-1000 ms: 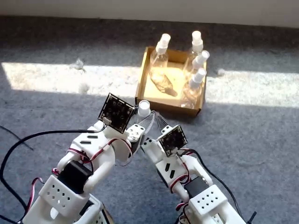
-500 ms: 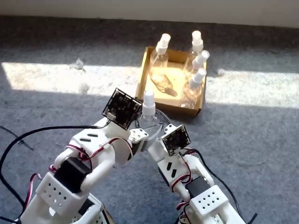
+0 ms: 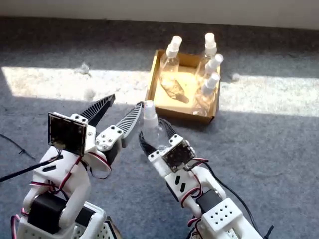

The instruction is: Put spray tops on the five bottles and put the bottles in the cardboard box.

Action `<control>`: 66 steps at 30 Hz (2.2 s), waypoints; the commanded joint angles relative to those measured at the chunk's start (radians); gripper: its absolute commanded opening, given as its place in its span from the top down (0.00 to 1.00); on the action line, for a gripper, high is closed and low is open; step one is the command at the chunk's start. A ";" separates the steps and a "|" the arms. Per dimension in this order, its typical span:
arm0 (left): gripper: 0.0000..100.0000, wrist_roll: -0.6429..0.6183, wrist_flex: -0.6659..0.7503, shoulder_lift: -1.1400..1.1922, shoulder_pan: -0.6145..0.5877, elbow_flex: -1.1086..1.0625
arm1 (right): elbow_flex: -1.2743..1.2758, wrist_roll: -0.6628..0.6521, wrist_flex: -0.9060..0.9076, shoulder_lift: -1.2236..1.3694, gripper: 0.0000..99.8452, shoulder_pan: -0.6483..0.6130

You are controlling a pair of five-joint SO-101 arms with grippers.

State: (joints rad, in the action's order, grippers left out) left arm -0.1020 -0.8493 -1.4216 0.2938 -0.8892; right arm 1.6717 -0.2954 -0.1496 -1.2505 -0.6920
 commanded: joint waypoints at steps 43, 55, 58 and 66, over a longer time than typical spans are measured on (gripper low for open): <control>0.79 -0.006 0.029 0.133 -0.154 0.041 | 0.071 -0.034 -0.007 -0.012 1.00 0.031; 0.79 0.081 0.002 0.004 -0.012 -0.084 | 0.073 -0.034 -0.005 -0.010 1.00 0.030; 0.79 0.107 0.006 0.044 -0.010 -0.081 | 0.073 -0.034 -0.005 -0.010 1.00 0.030; 0.79 0.120 0.003 0.180 -0.010 -0.016 | 0.074 -0.034 -0.007 -0.010 1.00 0.030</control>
State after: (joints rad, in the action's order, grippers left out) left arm 0.0100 -0.8416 -1.3019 0.2739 -0.9628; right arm 1.6717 -0.3245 -0.1496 -1.2505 -0.6705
